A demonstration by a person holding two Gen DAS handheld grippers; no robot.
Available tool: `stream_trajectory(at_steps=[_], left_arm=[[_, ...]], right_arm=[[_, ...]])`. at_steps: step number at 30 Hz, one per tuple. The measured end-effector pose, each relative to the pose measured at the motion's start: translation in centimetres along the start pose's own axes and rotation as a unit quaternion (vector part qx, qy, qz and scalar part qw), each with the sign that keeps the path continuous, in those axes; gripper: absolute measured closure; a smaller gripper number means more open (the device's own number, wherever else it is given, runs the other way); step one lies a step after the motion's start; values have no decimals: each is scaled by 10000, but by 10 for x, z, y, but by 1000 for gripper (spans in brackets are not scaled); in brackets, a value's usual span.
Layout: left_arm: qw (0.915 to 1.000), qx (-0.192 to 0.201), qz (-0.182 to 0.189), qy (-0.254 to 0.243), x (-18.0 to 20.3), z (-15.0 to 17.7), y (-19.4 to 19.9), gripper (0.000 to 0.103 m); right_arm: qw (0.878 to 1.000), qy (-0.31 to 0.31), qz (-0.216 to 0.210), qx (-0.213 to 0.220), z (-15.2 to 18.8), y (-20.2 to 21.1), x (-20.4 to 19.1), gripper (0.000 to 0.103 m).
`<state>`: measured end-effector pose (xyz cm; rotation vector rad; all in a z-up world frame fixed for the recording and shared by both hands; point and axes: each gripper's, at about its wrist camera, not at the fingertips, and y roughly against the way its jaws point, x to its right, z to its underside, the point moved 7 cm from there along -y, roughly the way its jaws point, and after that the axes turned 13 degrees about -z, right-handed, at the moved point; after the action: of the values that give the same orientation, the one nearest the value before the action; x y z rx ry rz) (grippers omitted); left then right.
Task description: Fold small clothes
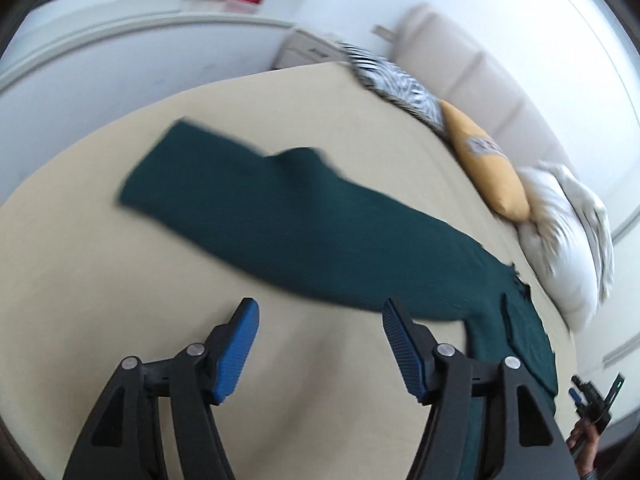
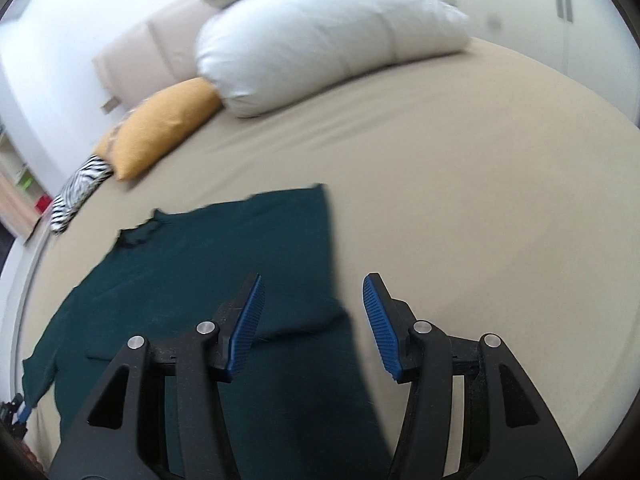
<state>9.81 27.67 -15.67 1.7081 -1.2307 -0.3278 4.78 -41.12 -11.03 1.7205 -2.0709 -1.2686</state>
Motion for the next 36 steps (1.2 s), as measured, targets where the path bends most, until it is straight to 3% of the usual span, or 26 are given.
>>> stream_trajectory(at_steps=[2, 5, 9, 11, 14, 16, 18, 20, 21, 22, 23, 25, 31, 36], left_arm=[[9996, 4, 21, 278, -21, -4, 0, 35], [9981, 14, 105, 614, -36, -15, -1, 32], [9963, 241, -45, 823, -46, -34, -1, 21], [9934, 371, -336, 1028, -58, -44, -4, 21], [9847, 530, -577, 1558, -86, -58, -6, 21], [9837, 537, -804, 1515, -95, -67, -19, 22], [9831, 515, -910, 1503, -98, -73, -27, 23], [9832, 465, -979, 1469, -100, -79, -35, 27], [9831, 411, -991, 1487, -100, -82, -39, 43], [9835, 352, -956, 1494, -101, -83, -41, 73], [9846, 242, -875, 1495, -100, -85, -43, 82], [9860, 219, -766, 1462, -98, -87, -38, 91], [9921, 678, -309, 1012, -45, -90, 12, 95], [9938, 852, 670, 241, 76, -77, 54, 95]], right_arm=[[9996, 238, 51, -156, 0, -23, -5, 53], [9942, 105, 484, -951, 20, -64, 14, 49], [9975, -563, 343, -254, 16, -26, 23, 51], [9978, -521, 271, 316, 11, 10, 15, 49], [9965, -305, 120, 774, 10, 47, -4, 48], [9952, -182, 17, 956, 11, 67, -17, 38], [9938, -150, -129, 1095, 12, 83, -30, 21], [9937, -54, -295, 1077, 16, 90, -45, 21], [9940, -38, -378, 1027, 18, 92, -49, 21], [9939, -44, -481, 988, 20, 96, -55, 21], [9937, -59, -611, 940, 23, 100, -61, 21], [9933, -51, -770, 864, 30, 107, -74, 21], [9917, 7, -1028, 767, 46, 112, -93, 21], [9903, -90, -1179, 727, 61, 123, -88, 21]])
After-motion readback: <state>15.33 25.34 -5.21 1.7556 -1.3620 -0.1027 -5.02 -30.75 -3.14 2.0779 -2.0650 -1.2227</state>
